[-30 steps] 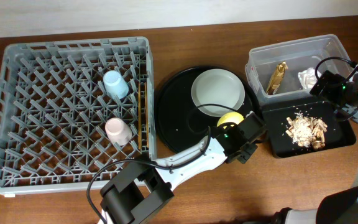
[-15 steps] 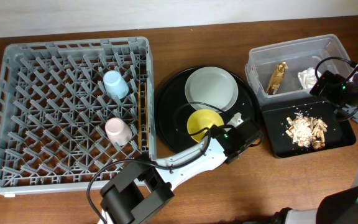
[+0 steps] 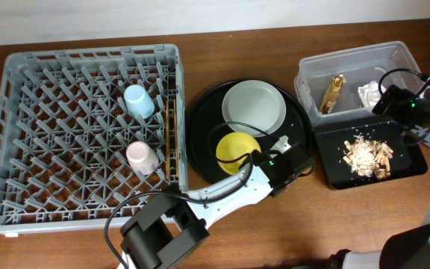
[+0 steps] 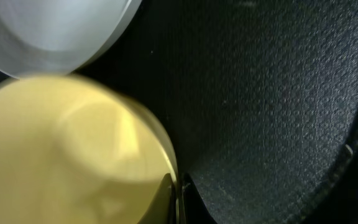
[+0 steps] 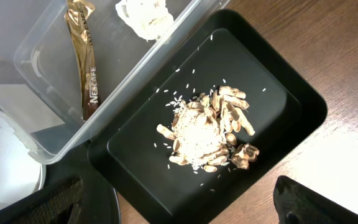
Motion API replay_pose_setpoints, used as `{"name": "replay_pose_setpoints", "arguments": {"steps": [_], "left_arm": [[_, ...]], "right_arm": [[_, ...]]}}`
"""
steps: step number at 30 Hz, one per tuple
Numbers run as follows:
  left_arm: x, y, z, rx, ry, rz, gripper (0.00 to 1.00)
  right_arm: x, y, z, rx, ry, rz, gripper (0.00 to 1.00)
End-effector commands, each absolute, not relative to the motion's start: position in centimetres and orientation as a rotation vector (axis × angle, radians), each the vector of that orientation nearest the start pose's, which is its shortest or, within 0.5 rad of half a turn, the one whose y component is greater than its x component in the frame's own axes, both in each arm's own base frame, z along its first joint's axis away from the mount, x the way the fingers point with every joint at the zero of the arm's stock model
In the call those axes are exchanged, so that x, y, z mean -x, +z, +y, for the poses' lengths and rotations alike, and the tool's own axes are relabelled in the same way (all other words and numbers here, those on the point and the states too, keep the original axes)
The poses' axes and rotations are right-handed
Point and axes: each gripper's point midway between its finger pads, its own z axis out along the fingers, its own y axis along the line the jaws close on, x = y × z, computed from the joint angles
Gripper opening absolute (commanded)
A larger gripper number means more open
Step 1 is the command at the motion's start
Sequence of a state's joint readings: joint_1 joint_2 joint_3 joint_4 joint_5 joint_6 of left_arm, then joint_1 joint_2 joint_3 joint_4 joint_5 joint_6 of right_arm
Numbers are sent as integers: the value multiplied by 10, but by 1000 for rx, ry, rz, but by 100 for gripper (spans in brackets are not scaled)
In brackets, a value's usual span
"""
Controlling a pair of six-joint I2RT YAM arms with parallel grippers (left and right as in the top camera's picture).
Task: Sort waste into correct bins and load items into the dishwasher rack
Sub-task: 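Lower the left gripper onto the yellow bowl rim and grasp it, then lift the yellow bowl and carry it to the rack's back edge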
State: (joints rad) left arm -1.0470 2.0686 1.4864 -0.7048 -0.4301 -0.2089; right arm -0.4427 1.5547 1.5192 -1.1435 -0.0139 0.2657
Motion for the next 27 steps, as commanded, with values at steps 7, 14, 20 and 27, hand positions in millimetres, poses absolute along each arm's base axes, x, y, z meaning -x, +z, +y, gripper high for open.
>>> {"name": "replay_pose_setpoints", "arguments": {"steps": [7, 14, 20, 27], "left_arm": [[-279, 89, -363, -1010, 119, 2464, 0], [-276, 201, -372, -936, -216, 2409, 0], [-294, 264, -338, -813, -636, 2447, 0], [-342, 316, -257, -638, -1281, 2333, 0]], "right_arm": [[-322, 208, -151, -958, -28, 2556, 99], [-322, 208, -151, -958, -28, 2557, 99], [-322, 208, -151, -958, -28, 2557, 99], [-322, 208, -151, -958, -28, 2556, 99]]}}
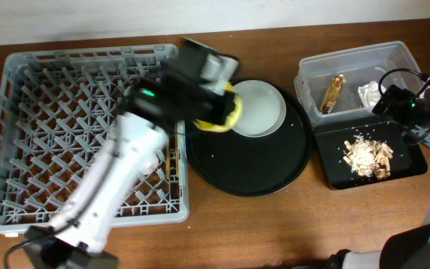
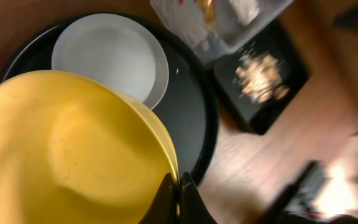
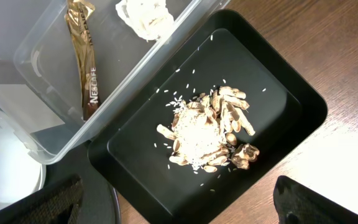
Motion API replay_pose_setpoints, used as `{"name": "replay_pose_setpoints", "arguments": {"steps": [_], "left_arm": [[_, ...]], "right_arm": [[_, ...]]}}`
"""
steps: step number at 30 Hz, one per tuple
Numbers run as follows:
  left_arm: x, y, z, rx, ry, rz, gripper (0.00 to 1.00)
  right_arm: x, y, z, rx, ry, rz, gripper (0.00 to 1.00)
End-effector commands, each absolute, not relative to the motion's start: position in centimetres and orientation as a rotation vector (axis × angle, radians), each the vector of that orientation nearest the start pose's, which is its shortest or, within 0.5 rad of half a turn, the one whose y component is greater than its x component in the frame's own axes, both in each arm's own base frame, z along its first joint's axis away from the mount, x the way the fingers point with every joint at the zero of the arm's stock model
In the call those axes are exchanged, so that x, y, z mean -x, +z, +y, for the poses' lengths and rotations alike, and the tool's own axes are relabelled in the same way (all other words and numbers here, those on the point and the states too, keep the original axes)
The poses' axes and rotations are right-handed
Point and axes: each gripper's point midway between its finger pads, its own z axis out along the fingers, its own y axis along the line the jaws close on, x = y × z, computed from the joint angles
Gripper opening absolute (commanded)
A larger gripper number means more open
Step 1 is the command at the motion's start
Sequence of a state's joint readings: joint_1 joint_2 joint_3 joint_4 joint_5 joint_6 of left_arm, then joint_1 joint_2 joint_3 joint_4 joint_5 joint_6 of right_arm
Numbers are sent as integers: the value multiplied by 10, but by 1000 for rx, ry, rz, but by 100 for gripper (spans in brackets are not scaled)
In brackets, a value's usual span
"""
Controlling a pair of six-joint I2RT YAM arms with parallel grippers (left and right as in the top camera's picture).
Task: Sort waste into correct bins and load items into the dishwasher rack
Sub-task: 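Lift the yellow bowl and carry it to the rack's back edge, then lower the yellow bowl into the rack and release it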
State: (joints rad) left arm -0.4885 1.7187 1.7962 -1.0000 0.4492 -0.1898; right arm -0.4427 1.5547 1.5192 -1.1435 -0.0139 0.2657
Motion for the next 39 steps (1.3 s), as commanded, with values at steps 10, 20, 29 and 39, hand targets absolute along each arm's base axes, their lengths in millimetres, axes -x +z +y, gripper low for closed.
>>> {"name": "replay_pose_setpoints", "arguments": {"steps": [10, 20, 29, 39], "left_arm": [[-390, 353, -128, -338, -1446, 2119, 0], [-405, 352, -47, -105, -1401, 2075, 0], [-411, 302, -39, 49, -1790, 2007, 0], [-405, 221, -77, 48, -1983, 2025, 0]], "right_arm": [[-322, 208, -151, -958, -28, 2557, 99], [-322, 208, -151, -958, -28, 2557, 99], [-322, 208, -151, -958, -28, 2557, 99], [-322, 208, -151, -958, -28, 2557, 99]]}}
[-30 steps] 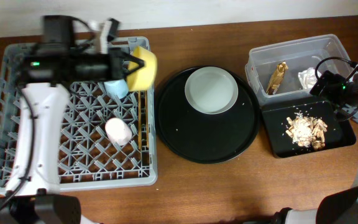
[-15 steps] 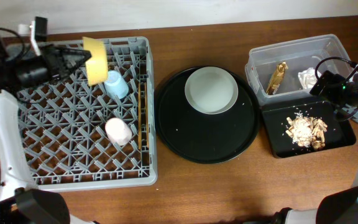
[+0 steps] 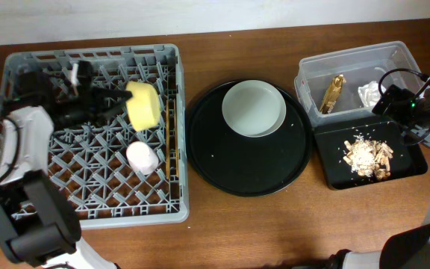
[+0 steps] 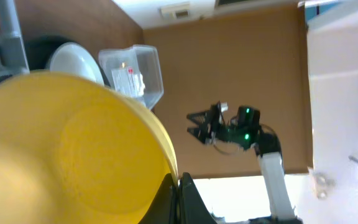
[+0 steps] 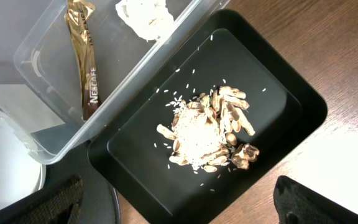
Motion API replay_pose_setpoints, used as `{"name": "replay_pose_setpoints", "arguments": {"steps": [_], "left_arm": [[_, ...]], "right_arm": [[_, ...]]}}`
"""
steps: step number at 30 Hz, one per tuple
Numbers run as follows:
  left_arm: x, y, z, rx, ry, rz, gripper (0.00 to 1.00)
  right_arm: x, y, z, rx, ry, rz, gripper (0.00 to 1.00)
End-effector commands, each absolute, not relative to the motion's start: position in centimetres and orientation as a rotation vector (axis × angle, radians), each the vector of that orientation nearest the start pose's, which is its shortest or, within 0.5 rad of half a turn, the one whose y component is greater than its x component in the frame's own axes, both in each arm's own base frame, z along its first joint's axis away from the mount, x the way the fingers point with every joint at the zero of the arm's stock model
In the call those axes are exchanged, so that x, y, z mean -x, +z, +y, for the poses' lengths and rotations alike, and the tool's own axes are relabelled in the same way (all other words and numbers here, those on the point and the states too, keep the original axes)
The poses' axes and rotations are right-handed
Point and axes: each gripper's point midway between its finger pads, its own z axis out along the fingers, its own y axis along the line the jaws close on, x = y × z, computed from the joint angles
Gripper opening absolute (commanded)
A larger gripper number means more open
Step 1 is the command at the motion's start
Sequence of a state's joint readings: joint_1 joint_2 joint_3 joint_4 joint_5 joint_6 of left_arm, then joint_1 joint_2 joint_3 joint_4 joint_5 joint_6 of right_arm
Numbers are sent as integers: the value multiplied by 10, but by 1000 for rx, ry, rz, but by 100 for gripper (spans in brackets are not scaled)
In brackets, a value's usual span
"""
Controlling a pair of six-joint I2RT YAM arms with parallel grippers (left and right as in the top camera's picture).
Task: Sort waste into correct bins and load items into the dishwasher rack
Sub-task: 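Lower the yellow bowl into the rack and release it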
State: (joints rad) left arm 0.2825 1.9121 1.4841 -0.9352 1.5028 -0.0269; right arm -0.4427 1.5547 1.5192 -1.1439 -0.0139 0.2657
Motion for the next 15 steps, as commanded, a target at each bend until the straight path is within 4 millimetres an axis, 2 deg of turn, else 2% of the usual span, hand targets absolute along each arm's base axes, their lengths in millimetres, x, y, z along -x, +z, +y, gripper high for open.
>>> {"name": "replay_pose_setpoints", "arguments": {"steps": [1, 4, 9, 13, 15], "left_arm": [[-405, 216, -81, 51, -1997, 2033, 0], [-408, 204, -87, 51, -2016, 2047, 0], [-415, 181, -85, 72, -1998, 2080, 0], [-419, 164, -76, 111, -1896, 2168, 0], [-420, 161, -70, 128, -1874, 2176, 0]], "right_arm": [[-322, 208, -151, -958, -28, 2556, 99], [-322, 208, -151, -958, -28, 2556, 99], [-322, 208, -151, -958, -28, 2557, 99], [-322, 208, -151, -958, -28, 2557, 99], [-322, 208, -151, -958, -28, 2557, 99]]}}
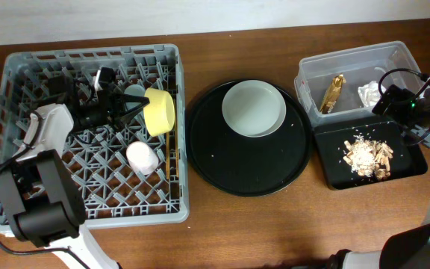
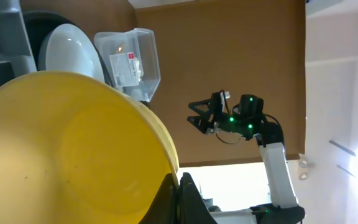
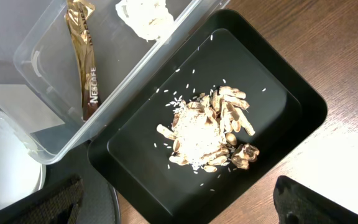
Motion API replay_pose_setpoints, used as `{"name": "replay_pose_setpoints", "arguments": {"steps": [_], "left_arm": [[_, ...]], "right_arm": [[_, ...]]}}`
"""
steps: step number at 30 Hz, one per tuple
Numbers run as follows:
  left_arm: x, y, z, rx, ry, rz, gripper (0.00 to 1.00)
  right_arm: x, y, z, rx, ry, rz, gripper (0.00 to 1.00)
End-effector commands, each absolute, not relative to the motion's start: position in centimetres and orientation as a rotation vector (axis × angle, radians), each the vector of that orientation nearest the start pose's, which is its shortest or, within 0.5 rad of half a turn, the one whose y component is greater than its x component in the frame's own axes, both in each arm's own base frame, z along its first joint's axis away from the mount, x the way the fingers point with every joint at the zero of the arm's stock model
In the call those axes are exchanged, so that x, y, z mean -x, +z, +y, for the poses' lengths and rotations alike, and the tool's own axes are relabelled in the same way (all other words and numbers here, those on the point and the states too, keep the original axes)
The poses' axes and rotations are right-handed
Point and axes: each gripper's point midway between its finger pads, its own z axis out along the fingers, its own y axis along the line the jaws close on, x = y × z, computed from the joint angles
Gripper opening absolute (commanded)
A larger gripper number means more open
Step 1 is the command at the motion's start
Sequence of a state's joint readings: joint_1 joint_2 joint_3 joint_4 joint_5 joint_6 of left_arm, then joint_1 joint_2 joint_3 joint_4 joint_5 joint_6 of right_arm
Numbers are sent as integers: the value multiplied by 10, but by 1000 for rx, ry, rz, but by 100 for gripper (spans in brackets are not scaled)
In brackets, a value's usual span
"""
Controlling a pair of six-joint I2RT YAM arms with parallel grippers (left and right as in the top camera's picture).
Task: Sort waste into correct bins and load items into the dishwasher rack
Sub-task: 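Lower the yellow bowl into the rack and release it, then move the left gripper back to the white plate on the tray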
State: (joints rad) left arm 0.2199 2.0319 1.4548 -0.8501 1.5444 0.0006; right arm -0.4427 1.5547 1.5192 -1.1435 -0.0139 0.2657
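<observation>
A yellow bowl [image 1: 159,110] stands on its edge at the right side of the grey dishwasher rack [image 1: 21,187], and my left gripper [image 1: 137,107] is shut on its rim. In the left wrist view the yellow bowl [image 2: 67,149] fills the frame with the fingertips [image 2: 178,199] pinched on its rim. A pink cup [image 1: 140,157] sits in the rack; a blue cup [image 1: 133,93] is half hidden behind the gripper. A white bowl [image 1: 254,108] rests on the round black tray [image 1: 245,168]. My right gripper [image 3: 173,205] hangs open over the black waste tray [image 3: 278,124] of food scraps [image 3: 207,130].
A clear plastic bin [image 1: 353,63] at the back right holds a gold sachet [image 1: 333,91] and crumpled paper [image 1: 369,93]. The black waste tray [image 1: 368,153] sits in front of the bin. Brown table edge runs along the front.
My left gripper has carried the yellow bowl a little to the right and toward the rack's right edge. The right arm has not moved.
My left gripper was first shut on the yellow bowl's rim on the round black tray. Then it held the bowl lifted near the rack's back right corner. Later the bowl was over the rack beside the blue cup, and now stands by the right edge.
</observation>
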Motion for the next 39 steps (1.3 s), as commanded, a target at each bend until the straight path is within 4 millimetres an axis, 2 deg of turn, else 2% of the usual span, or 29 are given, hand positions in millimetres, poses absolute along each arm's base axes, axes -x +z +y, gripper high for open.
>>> {"name": "replay_pose_setpoints", "arguments": {"steps": [1, 6, 9, 13, 16, 19, 24, 28, 31, 35, 39], "left_arm": [[-420, 161, -67, 135, -1870, 2174, 0], [-422, 159, -57, 163, -1839, 2178, 4], [-423, 150, -52, 182, -1783, 2221, 21], [-424, 149, -46, 208, -1771, 2226, 30], [-426, 152, -39, 219, -1760, 2217, 31], [-430, 155, -30, 253, -1753, 2207, 39], [-434, 168, -14, 276, -1704, 2204, 44], [-434, 175, 2, 312, -1520, 2308, 45], [-433, 191, 8, 296, -1400, 2344, 52], [-427, 201, 19, 363, -1212, 2413, 59], [-420, 221, 28, 392, -1064, 2419, 62]], "right_arm": [[-322, 208, -151, -958, -28, 2557, 99], [-322, 208, -151, -958, -28, 2557, 99], [-322, 208, -151, -958, -28, 2557, 99], [-322, 208, -151, -958, -28, 2557, 99], [-322, 208, -151, -958, -28, 2557, 99], [-322, 208, -151, -958, -28, 2557, 99], [-322, 208, -151, -958, -28, 2557, 99], [-322, 208, -151, -958, -28, 2556, 99], [-322, 208, -151, -958, -28, 2557, 99], [-322, 208, -151, -958, -28, 2557, 99], [-322, 208, -151, -958, -28, 2557, 99]]}}
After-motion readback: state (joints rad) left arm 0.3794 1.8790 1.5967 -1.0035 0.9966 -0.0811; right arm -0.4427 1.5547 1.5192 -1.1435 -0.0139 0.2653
